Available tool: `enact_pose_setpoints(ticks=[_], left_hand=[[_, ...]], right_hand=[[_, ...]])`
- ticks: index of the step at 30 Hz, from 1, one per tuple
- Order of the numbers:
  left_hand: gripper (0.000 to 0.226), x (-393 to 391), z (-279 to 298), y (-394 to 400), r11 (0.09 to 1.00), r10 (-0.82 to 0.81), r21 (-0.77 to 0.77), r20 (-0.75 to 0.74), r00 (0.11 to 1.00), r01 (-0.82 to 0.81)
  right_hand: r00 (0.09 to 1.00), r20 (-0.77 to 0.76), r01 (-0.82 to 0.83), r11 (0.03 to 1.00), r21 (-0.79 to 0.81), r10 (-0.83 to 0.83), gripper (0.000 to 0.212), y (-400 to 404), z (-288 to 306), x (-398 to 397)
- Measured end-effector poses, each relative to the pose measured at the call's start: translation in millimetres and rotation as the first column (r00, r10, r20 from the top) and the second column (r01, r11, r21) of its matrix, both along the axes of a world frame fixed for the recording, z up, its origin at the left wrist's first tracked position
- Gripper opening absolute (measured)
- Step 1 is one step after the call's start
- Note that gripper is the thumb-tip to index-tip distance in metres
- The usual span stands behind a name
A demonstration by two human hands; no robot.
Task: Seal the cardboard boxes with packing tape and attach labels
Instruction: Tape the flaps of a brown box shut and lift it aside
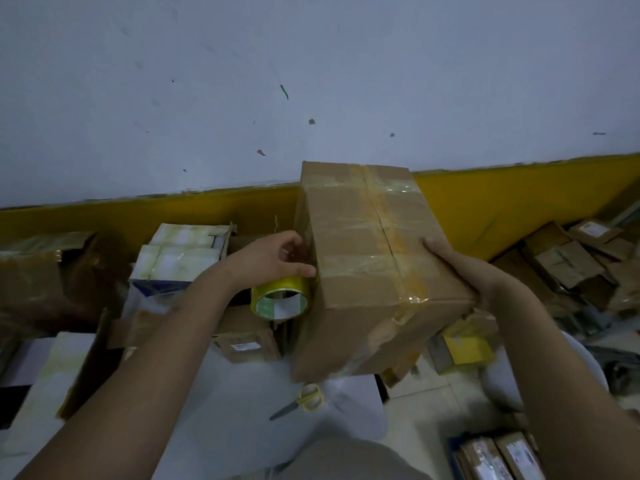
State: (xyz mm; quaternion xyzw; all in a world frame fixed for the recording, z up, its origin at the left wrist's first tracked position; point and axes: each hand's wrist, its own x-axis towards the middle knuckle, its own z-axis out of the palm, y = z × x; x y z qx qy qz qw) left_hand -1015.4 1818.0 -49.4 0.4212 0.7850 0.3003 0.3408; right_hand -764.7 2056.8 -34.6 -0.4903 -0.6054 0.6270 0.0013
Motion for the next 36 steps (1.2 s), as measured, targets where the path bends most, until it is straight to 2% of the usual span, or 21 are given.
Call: enact_pose_setpoints(ticks=[2, 5, 8, 10, 14, 18, 20, 22, 24, 26, 28, 29, 31, 32, 36], left_hand=[[0.059, 10, 8, 16, 1.000, -0.013, 0.015, 0.021, 1.000, 0.013], [0.090, 10, 19, 27, 0.999, -0.032, 0.012, 0.001, 0.999, 0.032], [0.111, 5, 18, 21, 0.999, 0.011, 0.034, 0.066, 0.998, -0.013], [0.116, 6, 19, 17, 0.998, 0.024, 0.047, 0.074, 0.997, -0.027], [0.112, 13, 34, 22, 0.996, 0.054, 0.074, -0.009, 0.999, -0.053], [0.111, 23, 52, 34, 0.998, 0.015, 0.069, -0.055, 0.998, -0.012], [0.109, 29, 58, 43, 0.998, -0.001, 0.055, -0.083, 0.997, 0.005], [0.108, 36, 63, 53, 0.999, -0.010, 0.041, -0.104, 0.994, 0.014], [0.103, 46, 66, 65, 0.998, -0.026, 0.058, -0.093, 0.995, 0.032], [0.090, 56, 65, 75, 0.996, -0.022, 0.088, -0.035, 0.999, 0.025], [0.072, 64, 59, 81, 0.996, -0.008, 0.085, 0.000, 1.000, 0.008], [0.061, 65, 55, 83, 0.997, -0.003, 0.076, 0.001, 1.000, 0.003], [0.040, 68, 45, 84, 0.995, 0.035, 0.096, 0.017, 0.999, -0.036], [0.038, 69, 40, 83, 0.989, 0.060, 0.130, 0.044, 0.997, -0.065], [0.060, 77, 29, 85, 0.964, 0.134, 0.218, 0.087, 0.987, -0.150]], right_hand=[[0.995, -0.097, 0.001, 0.994, -0.111, -0.012, 0.061, 13, -6, 17], [0.991, -0.136, 0.004, 0.991, -0.137, -0.023, 0.060, 21, -16, 28], [0.987, -0.159, -0.011, 0.992, -0.127, -0.009, 0.057, 21, -25, 30], [0.983, -0.186, -0.024, 0.991, -0.130, -0.001, 0.066, 22, -31, 31], [0.976, -0.217, -0.021, 0.979, -0.205, -0.024, 0.099, 21, -48, 37], [0.966, -0.233, 0.040, 0.952, -0.305, -0.115, 0.067, 20, -70, 41], [0.970, -0.218, 0.036, 0.948, -0.315, -0.109, 0.063, 25, -75, 42], [0.979, -0.194, 0.014, 0.963, -0.268, -0.068, 0.065, 36, -72, 42], [0.992, -0.122, 0.006, 0.991, -0.132, -0.022, 0.065, 49, -69, 41], [1.000, -0.025, 0.019, 0.995, 0.096, -0.017, 0.061, 60, -68, 39], [0.996, 0.091, -0.036, 0.937, 0.346, 0.005, 0.055, 64, -64, 35], [0.991, 0.135, -0.072, 0.903, 0.423, 0.016, 0.052, 62, -60, 33], [0.981, 0.186, -0.139, 0.873, 0.468, 0.056, 0.055, 53, -53, 28], [0.977, 0.195, -0.169, 0.875, 0.454, 0.087, 0.062, 47, -48, 26], [0.959, 0.174, -0.281, 0.830, 0.481, 0.224, 0.095, 10, -23, 14]])
